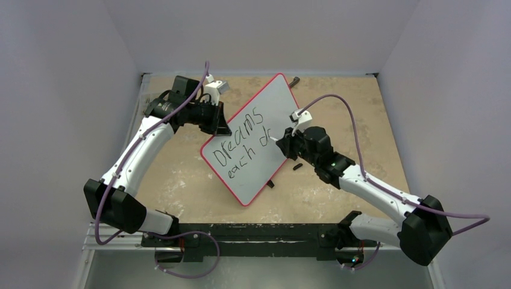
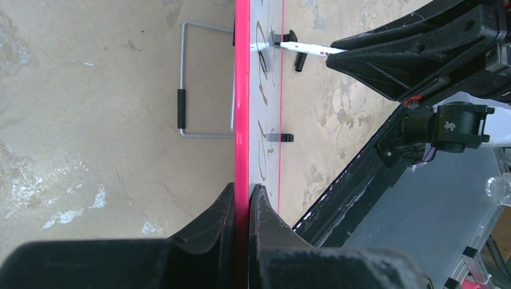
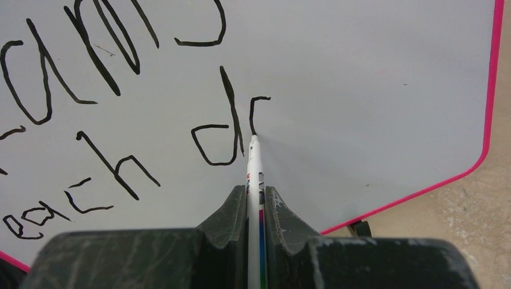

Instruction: Write a sentence on the whiteboard

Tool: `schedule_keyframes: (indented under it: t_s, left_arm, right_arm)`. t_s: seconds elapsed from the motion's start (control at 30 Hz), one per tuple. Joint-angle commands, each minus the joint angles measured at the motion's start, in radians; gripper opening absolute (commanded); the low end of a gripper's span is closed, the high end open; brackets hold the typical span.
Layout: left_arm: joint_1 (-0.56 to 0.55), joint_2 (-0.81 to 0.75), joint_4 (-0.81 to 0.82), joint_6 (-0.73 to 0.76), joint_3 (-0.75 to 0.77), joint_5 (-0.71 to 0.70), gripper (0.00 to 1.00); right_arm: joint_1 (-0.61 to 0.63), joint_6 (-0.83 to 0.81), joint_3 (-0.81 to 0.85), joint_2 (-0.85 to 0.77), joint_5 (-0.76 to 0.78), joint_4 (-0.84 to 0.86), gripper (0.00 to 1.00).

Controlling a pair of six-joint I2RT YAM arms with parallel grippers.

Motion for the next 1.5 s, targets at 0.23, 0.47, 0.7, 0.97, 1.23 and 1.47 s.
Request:
schedule_keyframes:
  t_s: [0.23, 0.47, 0.7, 0.97, 1.23, 1.47]
  left_arm:
    - [-0.004, -0.005, 0.008, 0.087, 0.004, -0.144, 0.00]
    - [-0.004, -0.004, 0.008, 0.089, 0.004, -0.143, 0.00]
    - [-0.004, -0.005, 0.008, 0.089, 0.004, -0.143, 0.00]
    - [-0.004, -0.008, 0.009, 0.089, 0.005, -0.143, 0.00]
    - [-0.004, -0.010, 0.008, 0.086, 0.004, -0.141, 0.00]
    - [-0.004, -0.010, 0.010, 0.086, 0.004, -0.139, 0.00]
  right_arm:
    - [0.002, 0.009, 0.082, 0.016, 0.094, -0.044, 0.00]
    - [0.002, -0.007, 0.154, 0.059, 0.091, -0.035, 0.00]
    - [0.002, -0.007, 0.172, 0.079, 0.073, -0.027, 0.00]
    - [0.002, 0.019, 0.089, 0.049, 0.065, -0.021, 0.00]
    - [0.002, 0.039, 0.005, 0.011, 0.065, -0.023, 0.00]
    - [0.001, 0.030, 0.015, -0.004, 0.109, -0.046, 0.00]
